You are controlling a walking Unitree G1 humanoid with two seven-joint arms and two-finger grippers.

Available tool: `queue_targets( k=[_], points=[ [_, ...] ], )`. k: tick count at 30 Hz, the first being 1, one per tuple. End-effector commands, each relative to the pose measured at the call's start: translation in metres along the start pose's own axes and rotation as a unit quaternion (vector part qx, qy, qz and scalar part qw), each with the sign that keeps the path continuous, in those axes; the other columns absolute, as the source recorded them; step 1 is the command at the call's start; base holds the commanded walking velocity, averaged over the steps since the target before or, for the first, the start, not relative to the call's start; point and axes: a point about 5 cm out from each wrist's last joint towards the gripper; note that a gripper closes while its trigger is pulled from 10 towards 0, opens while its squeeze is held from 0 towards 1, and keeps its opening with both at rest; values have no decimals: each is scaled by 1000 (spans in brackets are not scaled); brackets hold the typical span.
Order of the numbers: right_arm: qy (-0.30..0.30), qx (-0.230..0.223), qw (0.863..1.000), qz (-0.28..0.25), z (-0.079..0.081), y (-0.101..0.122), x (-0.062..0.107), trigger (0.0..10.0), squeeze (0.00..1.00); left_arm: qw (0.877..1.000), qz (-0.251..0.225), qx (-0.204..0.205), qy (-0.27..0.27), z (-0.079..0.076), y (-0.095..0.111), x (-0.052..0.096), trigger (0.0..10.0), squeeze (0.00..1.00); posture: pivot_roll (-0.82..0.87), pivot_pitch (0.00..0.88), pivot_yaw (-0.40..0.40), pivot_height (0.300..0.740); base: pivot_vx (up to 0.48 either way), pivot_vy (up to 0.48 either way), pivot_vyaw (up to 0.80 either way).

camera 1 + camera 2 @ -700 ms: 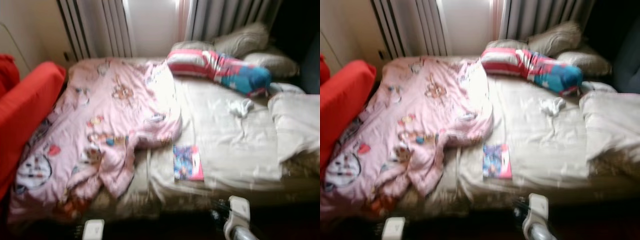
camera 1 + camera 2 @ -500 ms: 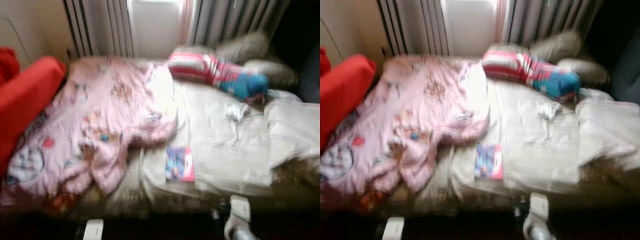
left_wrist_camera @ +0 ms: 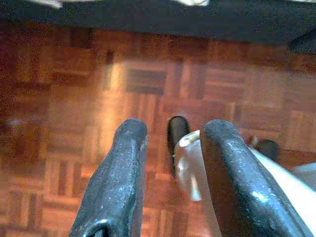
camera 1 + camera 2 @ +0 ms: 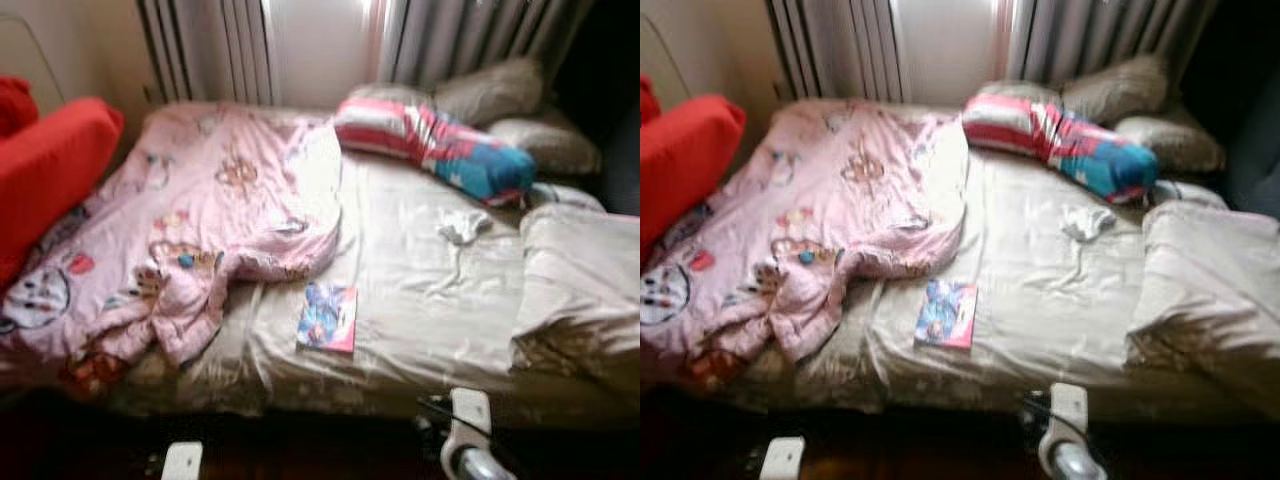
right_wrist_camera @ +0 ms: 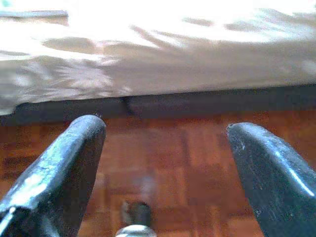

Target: Clean up the room

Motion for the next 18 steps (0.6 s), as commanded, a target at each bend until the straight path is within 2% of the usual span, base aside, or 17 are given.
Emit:
queue_targets(
  k=[1, 18],
  points=[
    [-12, 3, 1000, 6, -10, -4, 1, 10000, 0, 1000, 5, 0, -5, -5, -1, 0, 10000, 0, -1, 0, -36, 740, 0, -424, 613],
    [-14, 2, 1000, 11, -10, -6, 2, 10000, 0, 1000, 7, -4, -7, -5, -3, 0, 10000, 0, -6, 0, -32, 740, 0, -424, 27]
  ],
)
Point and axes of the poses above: a point about 5 cm out from each wrist's last joint towards the gripper, its own x axis pointing back from the gripper into the wrist, its own y axis along the axis of the wrist's last joint, z = x × y, and after that the axes turned 15 degrees about x, right-handed
